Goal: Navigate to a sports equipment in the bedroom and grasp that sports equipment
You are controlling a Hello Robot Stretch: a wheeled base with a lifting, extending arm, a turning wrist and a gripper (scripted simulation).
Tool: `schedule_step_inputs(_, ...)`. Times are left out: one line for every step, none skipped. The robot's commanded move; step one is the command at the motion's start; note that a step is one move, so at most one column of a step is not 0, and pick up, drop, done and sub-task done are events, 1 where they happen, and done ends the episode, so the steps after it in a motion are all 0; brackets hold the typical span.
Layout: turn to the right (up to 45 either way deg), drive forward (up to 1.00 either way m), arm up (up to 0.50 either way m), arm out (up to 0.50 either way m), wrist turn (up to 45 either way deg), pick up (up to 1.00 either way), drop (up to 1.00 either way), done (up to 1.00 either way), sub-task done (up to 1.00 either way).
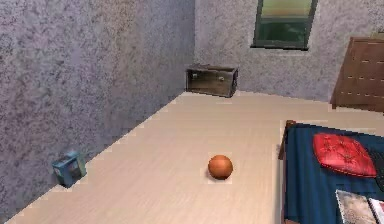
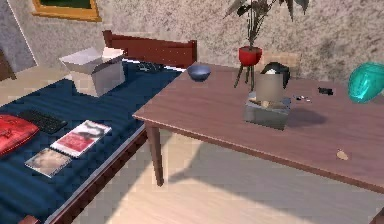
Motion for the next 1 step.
schedule_step_inputs(0.0, 0.7, 0.0, 0.0, 0.0, 0.0, 0.0, 0.0, 0.0)
